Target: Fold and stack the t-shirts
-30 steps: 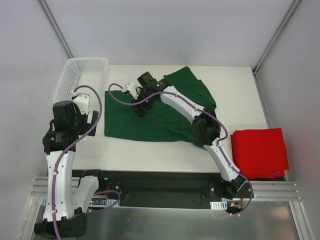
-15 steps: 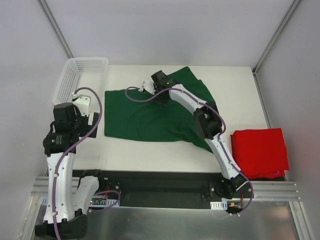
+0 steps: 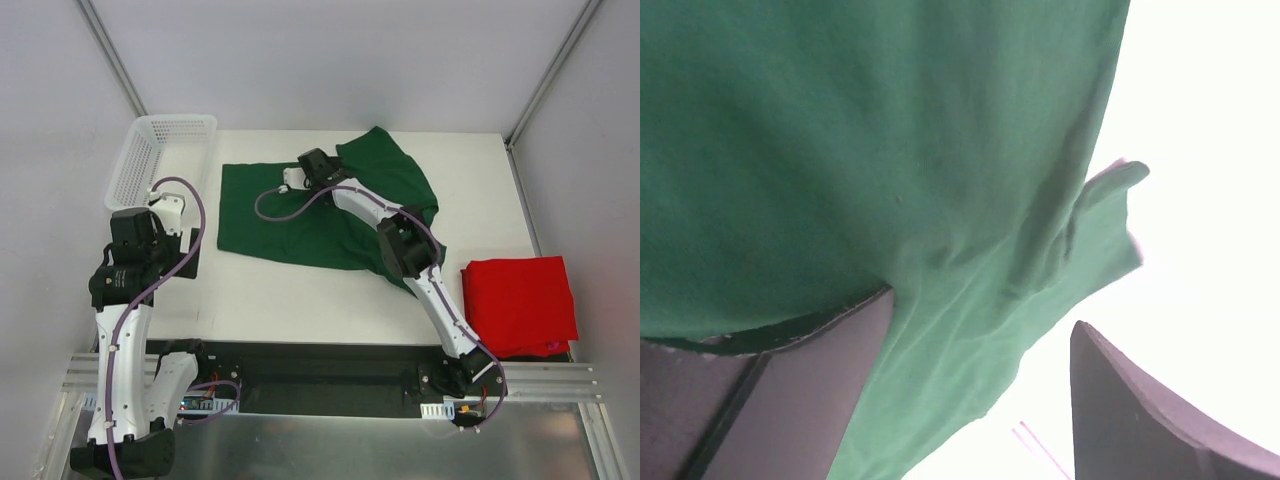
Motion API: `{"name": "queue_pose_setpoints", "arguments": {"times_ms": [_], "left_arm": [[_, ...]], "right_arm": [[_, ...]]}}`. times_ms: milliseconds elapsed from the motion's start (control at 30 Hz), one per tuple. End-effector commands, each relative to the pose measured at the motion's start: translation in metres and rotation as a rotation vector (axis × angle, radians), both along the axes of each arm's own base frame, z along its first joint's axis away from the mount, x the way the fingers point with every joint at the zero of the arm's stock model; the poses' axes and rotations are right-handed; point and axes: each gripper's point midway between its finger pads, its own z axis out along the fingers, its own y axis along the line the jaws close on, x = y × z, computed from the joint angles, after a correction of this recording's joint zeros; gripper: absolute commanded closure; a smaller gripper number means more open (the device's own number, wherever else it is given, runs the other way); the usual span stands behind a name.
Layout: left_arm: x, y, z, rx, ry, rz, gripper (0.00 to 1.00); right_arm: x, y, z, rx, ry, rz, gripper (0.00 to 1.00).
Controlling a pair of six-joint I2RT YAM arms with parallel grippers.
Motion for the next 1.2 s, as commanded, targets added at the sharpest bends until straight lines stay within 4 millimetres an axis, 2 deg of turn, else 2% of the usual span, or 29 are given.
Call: {"name": "queue_pose_setpoints", "arguments": {"times_ms": [0,167,233,267,367,400,433,467,500,567,600,633,700,733,800,833,867,900,967,1033,1067,1100,1133,1167], "left_arm": [[-0.003,-0.008,-0.002,-0.051,-0.005,-0.006,0.01],[-0.002,-0.013,-0.005,-0.080,0.002,-0.013,0.01],[-0.001,-0.015,-0.005,-0.091,0.006,-0.021,0.01],[0.000,-0.017,-0.005,-0.096,0.005,-0.027,0.01],[0.002,-0.019,-0.004,-0.108,0.010,-0.040,0.01],[0.004,-0.020,-0.004,-0.112,0.016,-0.043,0.01],[0.005,-0.022,-0.003,-0.121,0.015,-0.050,0.01],[0.006,-0.023,-0.001,-0.124,0.010,-0.060,0.01],[0.007,-0.025,0.000,-0.131,0.014,-0.066,0.01],[0.011,-0.029,0.004,-0.147,0.007,-0.086,0.01],[0.012,-0.030,0.004,-0.156,0.014,-0.090,0.01],[0.013,-0.031,0.006,-0.154,0.009,-0.103,0.02],[0.017,-0.034,0.010,-0.160,0.004,-0.126,0.02],[0.018,-0.035,0.011,-0.158,0.006,-0.139,0.02],[0.023,-0.040,0.016,-0.168,0.003,-0.177,0.02],[0.026,-0.041,0.017,-0.164,0.006,-0.197,0.02],[0.030,-0.046,0.023,-0.162,-0.004,-0.225,0.02],[0.037,-0.047,0.019,-0.155,0.027,-0.232,0.03],[0.053,-0.059,0.021,-0.138,0.062,-0.281,0.04],[0.065,-0.067,0.023,-0.073,0.080,-0.309,0.04],[0.076,-0.088,0.026,-0.043,0.092,-0.380,0.04],[0.083,-0.093,0.028,-0.018,0.094,-0.388,0.04],[0.094,-0.103,0.046,-0.021,0.053,-0.412,0.03],[0.106,-0.116,0.039,-0.024,0.093,-0.437,0.03]], "right_arm": [[0.032,-0.034,-0.006,-0.129,-0.069,-0.035,0.24],[0.048,-0.046,0.008,-0.133,-0.141,-0.069,0.24],[0.058,-0.054,0.034,-0.109,-0.246,-0.133,0.24],[0.059,-0.057,0.065,-0.073,-0.298,-0.164,0.24],[0.048,-0.076,0.130,0.091,-0.402,-0.300,0.24],[0.033,-0.090,0.185,0.170,-0.447,-0.341,0.24],[0.021,-0.098,0.204,0.224,-0.435,-0.363,0.24],[0.007,-0.101,0.216,0.364,-0.400,-0.417,0.24],[-0.026,-0.112,0.241,0.420,-0.284,-0.387,0.24],[-0.067,-0.114,0.245,0.559,-0.121,-0.399,0.23],[-0.108,-0.109,0.206,0.535,0.128,-0.352,0.23],[-0.137,-0.117,0.221,0.569,0.168,-0.333,0.12],[-0.180,-0.126,0.192,0.539,0.319,-0.328,0.04],[-0.214,-0.143,0.170,0.502,0.392,-0.338,0.04],[-0.246,-0.161,0.149,0.504,0.482,-0.349,0.04],[-0.273,-0.174,0.124,0.489,0.554,-0.372,0.03],[-0.283,-0.182,0.117,0.491,0.573,-0.395,0.00],[-0.292,-0.194,0.107,0.514,0.608,-0.437,0.11],[-0.315,-0.212,0.086,0.543,0.670,-0.486,0.18],[-0.323,-0.224,0.076,0.533,0.660,-0.498,0.25],[-0.331,-0.233,0.064,0.523,0.648,-0.516,0.26],[-0.333,-0.238,0.060,0.517,0.634,-0.517,0.26],[-0.336,-0.242,0.054,0.504,0.620,-0.519,0.26],[-0.339,-0.249,0.046,0.485,0.587,-0.523,0.25]]}}
